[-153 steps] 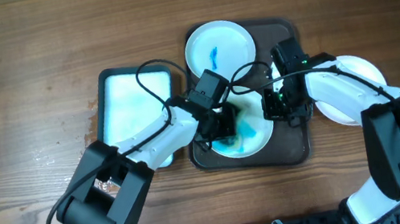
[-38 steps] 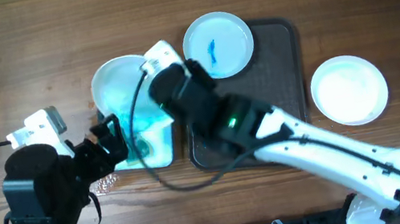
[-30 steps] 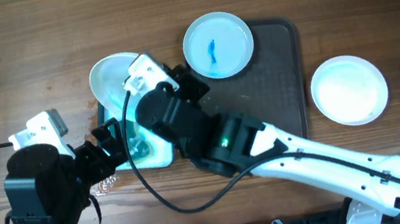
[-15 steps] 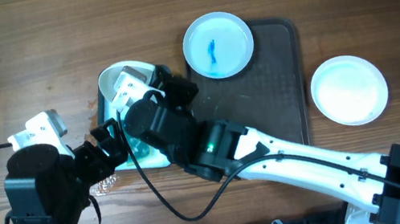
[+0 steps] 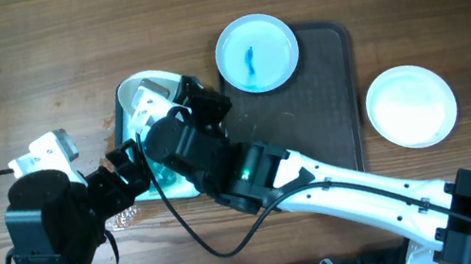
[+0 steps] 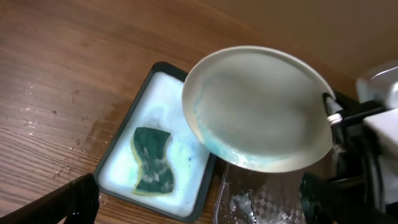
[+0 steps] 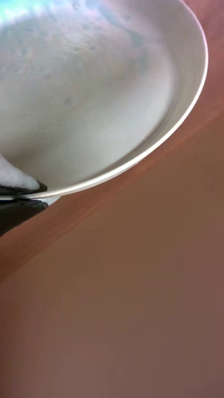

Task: Clean dirty plates on tray and stack at the side
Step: 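Lift the second plate with the right gripper and release the sponge into the tray, then place the second plate onto the first plate at the right side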

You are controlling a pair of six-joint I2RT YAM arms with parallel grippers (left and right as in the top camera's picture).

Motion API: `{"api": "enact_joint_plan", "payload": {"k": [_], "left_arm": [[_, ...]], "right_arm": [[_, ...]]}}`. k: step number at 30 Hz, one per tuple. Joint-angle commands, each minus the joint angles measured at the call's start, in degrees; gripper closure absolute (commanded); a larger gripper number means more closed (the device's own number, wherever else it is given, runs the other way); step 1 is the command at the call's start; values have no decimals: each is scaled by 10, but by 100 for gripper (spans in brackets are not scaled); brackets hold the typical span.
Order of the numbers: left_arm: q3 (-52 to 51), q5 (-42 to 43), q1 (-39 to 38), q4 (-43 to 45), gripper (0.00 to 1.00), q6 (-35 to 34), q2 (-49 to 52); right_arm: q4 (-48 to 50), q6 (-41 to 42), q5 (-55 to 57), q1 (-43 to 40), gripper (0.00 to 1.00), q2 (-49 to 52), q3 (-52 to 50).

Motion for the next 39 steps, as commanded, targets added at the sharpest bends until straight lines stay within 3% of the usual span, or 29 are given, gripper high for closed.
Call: {"api": "enact_joint_plan", "payload": {"k": [1, 2, 3, 4, 5, 6, 7, 9, 10, 11, 13, 14, 15, 16, 18, 20, 22, 26, 28, 33, 36, 38, 39], "left_arm": [[5, 1, 2, 2, 0, 1, 1], [5, 1, 2, 2, 0, 1, 1], [5, 1, 2, 2, 0, 1, 1], [5, 1, 2, 2, 0, 1, 1], [5, 1, 2, 2, 0, 1, 1], [5, 1, 2, 2, 0, 1, 1], [5, 1, 2, 2, 0, 1, 1], [5, 1, 2, 2, 0, 1, 1], [5, 1, 2, 2, 0, 1, 1], [5, 1, 2, 2, 0, 1, 1], [5, 1, 2, 2, 0, 1, 1], [5, 1, 2, 2, 0, 1, 1], [5, 1, 2, 2, 0, 1, 1], [5, 1, 2, 2, 0, 1, 1], [5, 1, 2, 2, 0, 1, 1], [5, 1, 2, 2, 0, 1, 1], [5, 1, 2, 2, 0, 1, 1], [5, 1, 2, 2, 0, 1, 1], [5, 1, 2, 2, 0, 1, 1], [5, 1, 2, 2, 0, 1, 1], [5, 1, 2, 2, 0, 1, 1], [5, 1, 2, 2, 0, 1, 1], [5, 1, 2, 2, 0, 1, 1]], "right_arm": [[-15, 86, -54, -19, 96, 8, 12], [-23, 34, -55, -16, 96, 9, 12], [-5, 26, 14, -17, 96, 13, 12], [25, 76, 78, -24, 96, 15, 12], [19, 82, 26, -24, 96, 13, 12], [-1, 16, -40, -12, 96, 12, 12], [0, -34, -23, -1, 96, 15, 12], [60, 50, 87, -5, 96, 20, 12], [46, 64, 21, -5, 96, 17, 12], [24, -14, -39, 0, 96, 16, 12], [44, 18, 49, -8, 96, 20, 12], [37, 54, 19, -16, 95, 19, 12], [17, 9, -29, -17, 96, 18, 12], [16, 2, -7, -18, 96, 19, 12], [13, 83, 5, -32, 96, 19, 12], [-23, 84, -37, -56, 96, 19, 12], [-42, 144, -49, -84, 96, 18, 12], [-69, 160, -108, -82, 96, 16, 12], [-80, 194, -192, -86, 96, 16, 12], [-145, 425, -269, -137, 96, 3, 12], [-188, 497, -507, -237, 96, -32, 12], [-223, 525, -701, -354, 96, -59, 12], [-256, 525, -792, -450, 95, -71, 12]]}}
